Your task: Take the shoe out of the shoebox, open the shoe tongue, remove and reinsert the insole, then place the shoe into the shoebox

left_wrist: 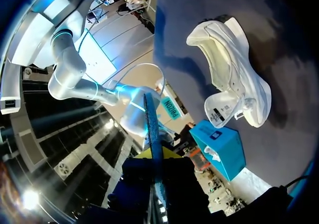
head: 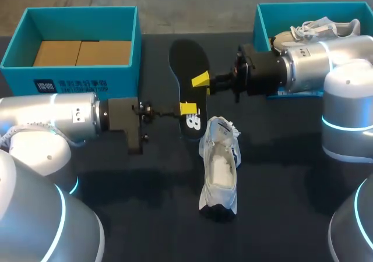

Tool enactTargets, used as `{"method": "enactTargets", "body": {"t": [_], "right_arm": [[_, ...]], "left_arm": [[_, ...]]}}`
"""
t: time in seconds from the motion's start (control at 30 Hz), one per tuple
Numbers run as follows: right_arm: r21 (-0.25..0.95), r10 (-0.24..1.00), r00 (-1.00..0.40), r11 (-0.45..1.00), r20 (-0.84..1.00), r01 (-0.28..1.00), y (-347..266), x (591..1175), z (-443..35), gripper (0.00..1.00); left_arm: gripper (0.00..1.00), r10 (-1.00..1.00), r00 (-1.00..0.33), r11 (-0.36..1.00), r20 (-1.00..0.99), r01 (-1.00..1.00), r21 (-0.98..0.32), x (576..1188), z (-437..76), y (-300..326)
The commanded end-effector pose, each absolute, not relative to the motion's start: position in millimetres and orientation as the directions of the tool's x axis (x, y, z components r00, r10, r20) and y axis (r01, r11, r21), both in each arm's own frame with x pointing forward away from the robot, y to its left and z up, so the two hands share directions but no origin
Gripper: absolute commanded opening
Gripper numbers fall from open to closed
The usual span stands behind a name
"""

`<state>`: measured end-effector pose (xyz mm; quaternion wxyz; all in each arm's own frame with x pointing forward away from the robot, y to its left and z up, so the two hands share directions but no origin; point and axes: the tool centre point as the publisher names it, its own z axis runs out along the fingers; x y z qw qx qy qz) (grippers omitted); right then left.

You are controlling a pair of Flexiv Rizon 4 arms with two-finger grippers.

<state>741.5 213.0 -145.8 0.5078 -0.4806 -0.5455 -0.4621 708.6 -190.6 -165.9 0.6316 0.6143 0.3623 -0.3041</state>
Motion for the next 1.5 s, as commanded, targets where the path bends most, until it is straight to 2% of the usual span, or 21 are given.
{"method": "enactTargets", "body": {"t": [0.03,0.43,0.77,1.03,1.17,1.5], "right_arm": [[0.014,0.054,-0.02,0.11,0.998,0.994,213.3,741.9,-148.3,0.0],[0.009,0.058,-0.016,0.105,0.998,0.994,198.7,741.2,-164.6,0.0],[0.002,0.052,-0.008,0.12,0.999,0.993,199.9,738.1,-179.0,0.0],[0.002,0.046,-0.008,0.124,0.999,0.992,200.0,737.3,-181.2,0.0],[0.002,0.046,-0.008,0.124,0.999,0.992,200.0,737.3,-181.2,0.0],[0.002,0.046,-0.008,0.124,0.999,0.992,200.0,737.3,-181.2,0.0]], "left_arm": [[1.0,0.059,0.544,0.07,-0.837,0.834,0.547,705.4,-166.1,-190.0],[1.0,0.165,0.445,0.043,-0.88,0.888,0.457,694.8,-161.1,-140.9],[1.0,0.311,0.285,-0.003,-0.907,0.954,0.299,702.7,-147.7,-103.4],[1.0,0.453,0.211,-0.031,-0.866,0.975,0.221,714.0,-130.8,-80.4],[1.0,0.519,0.16,-0.086,-0.84,0.987,0.135,722.9,-125.7,-74.4],[1.0,0.561,0.18,-0.109,-0.808,0.984,0.143,725.2,-123.9,-74.0]]}}
